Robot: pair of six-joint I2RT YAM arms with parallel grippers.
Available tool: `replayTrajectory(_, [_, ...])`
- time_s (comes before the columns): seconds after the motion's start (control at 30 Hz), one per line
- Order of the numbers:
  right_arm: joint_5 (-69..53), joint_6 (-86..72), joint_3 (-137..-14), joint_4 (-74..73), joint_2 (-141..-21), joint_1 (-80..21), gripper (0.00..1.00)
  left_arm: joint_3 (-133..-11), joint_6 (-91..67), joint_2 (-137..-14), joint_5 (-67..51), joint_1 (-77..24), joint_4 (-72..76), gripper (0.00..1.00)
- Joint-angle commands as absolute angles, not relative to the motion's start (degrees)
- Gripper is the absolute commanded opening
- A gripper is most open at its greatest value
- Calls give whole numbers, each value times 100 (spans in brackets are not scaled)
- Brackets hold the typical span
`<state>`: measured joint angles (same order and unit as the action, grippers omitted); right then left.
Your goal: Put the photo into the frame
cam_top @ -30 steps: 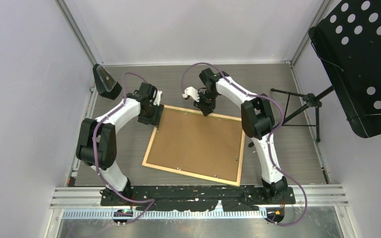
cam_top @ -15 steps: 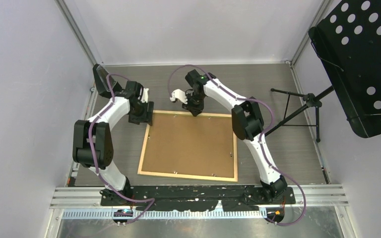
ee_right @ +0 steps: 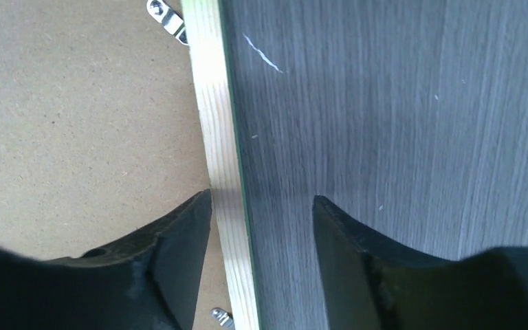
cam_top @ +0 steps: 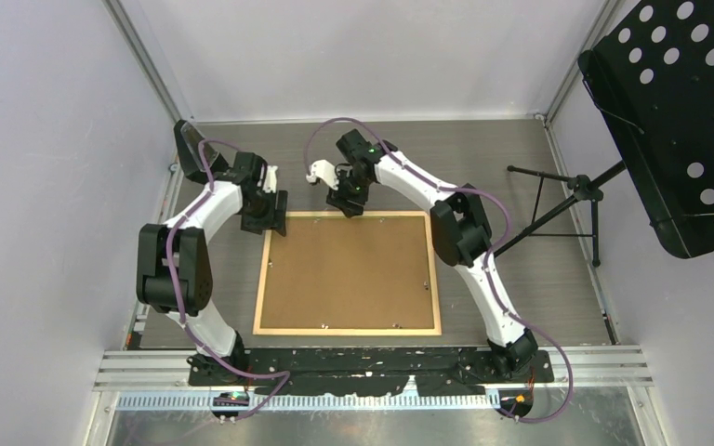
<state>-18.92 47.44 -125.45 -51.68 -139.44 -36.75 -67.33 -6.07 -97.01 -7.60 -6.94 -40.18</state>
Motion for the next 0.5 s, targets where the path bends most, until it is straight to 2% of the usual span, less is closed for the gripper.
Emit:
replayTrajectory(0.0, [-1738,4012,-12202,-4467,-13100,-3544,67,-6778,-650,-9679,-894,-643,-4001,65])
replayTrajectory(0.2, [-1745,3168,-11175,-4037,-12244,-3092,76,-6821,-531,-9522,-893,-634,-4019,68])
replayTrajectory(0.47, [-1281,2504,-8879,-3568,-10759,-2494,76,-6856,-431,-9450,-955,-624,-4044,72])
